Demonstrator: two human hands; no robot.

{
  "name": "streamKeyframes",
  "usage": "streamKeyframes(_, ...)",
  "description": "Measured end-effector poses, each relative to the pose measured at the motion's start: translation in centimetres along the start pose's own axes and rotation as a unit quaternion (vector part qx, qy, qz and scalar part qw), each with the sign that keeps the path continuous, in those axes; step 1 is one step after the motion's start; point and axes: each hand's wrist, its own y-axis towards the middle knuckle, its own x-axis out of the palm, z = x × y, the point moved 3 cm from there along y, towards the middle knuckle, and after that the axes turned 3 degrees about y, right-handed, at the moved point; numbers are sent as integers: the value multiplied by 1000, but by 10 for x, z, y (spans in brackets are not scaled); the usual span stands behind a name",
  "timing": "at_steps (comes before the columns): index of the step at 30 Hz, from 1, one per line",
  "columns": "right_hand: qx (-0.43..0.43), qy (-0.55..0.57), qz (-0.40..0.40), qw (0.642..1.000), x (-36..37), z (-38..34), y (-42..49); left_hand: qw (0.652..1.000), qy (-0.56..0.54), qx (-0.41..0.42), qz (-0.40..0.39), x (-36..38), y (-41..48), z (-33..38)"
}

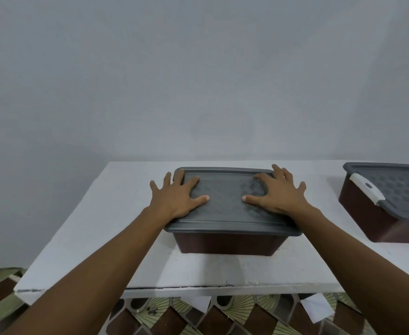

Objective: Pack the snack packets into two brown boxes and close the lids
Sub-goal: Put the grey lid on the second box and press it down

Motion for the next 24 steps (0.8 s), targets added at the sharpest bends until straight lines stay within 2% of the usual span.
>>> streamKeyframes(6, 87, 165, -9, 982, 2, 20, -17, 983, -174, -60, -4, -6, -6, -12)
streamKeyframes(9, 152, 236, -38, 959, 2, 35, -24, 947, -292, -126, -38, -3, -8, -23)
streamKeyframes(11, 180, 246, -52, 951, 6, 39, -29, 923, -347, -161, -33, 1, -16, -23)
streamKeyframes(14, 175, 234, -20, 956, 9, 40, -30, 935, -305, -175, 39, -1, -25, -17)
streamKeyframes(19, 163, 201, 25, 966, 8, 39, -35, 956, -225, -144, 118, -5, -35, -10)
streamKeyframes(24, 154, 197, 37, 968, 10, 40, -34, 943, -279, -113, 144, -2, -37, -11)
